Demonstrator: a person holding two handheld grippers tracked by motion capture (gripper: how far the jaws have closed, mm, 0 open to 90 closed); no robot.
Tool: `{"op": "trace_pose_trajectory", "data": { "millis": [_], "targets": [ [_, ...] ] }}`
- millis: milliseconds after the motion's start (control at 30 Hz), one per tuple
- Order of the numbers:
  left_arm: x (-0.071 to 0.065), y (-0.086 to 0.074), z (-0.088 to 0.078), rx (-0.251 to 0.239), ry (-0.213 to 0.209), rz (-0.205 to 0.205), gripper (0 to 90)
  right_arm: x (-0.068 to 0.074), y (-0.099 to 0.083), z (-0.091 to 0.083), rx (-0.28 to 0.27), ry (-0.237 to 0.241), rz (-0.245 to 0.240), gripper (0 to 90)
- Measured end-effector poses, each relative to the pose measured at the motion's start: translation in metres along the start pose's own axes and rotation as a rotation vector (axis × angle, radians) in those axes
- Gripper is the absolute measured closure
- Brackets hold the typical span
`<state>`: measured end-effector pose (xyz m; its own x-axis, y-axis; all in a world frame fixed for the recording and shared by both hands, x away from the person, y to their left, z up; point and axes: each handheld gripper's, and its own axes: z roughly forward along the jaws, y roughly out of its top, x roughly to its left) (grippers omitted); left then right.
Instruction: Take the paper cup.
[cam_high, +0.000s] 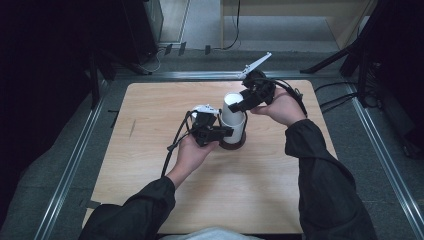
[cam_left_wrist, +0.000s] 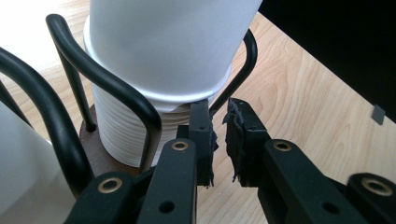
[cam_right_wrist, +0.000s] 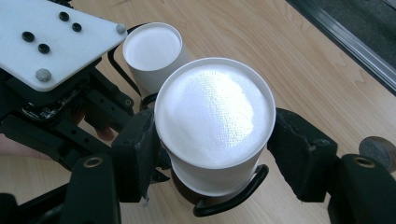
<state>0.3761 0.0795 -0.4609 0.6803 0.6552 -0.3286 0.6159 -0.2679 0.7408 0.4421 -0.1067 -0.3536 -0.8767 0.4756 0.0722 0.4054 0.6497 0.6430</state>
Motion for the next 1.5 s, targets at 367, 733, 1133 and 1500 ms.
{"op": "trace_pose_trajectory", "data": {
  "millis": [367, 733, 1133, 1500],
  "targets": [
    [0.001, 0.0, 0.0, 0.001, -0.01, -0.002, 79.9, 0.001, 0.005, -0.006, 0.014, -0.002, 0.014, 35.8],
    [0.001, 0.0, 0.0, 0.007, -0.012, 0.002, 79.4, 0.004, 0.016, -0.023, 0.009, 0.0, 0.012, 36.1],
    [0.001, 0.001, 0.0, 0.011, -0.011, 0.002, 79.5, 0.01, 0.027, -0.044, 0.003, -0.004, 0.01, 36.2],
    [0.002, 0.001, 0.0, 0.019, -0.014, 0.002, 78.9, 0.02, 0.039, -0.072, -0.011, -0.024, 0.002, 36.6]
  ]
}}
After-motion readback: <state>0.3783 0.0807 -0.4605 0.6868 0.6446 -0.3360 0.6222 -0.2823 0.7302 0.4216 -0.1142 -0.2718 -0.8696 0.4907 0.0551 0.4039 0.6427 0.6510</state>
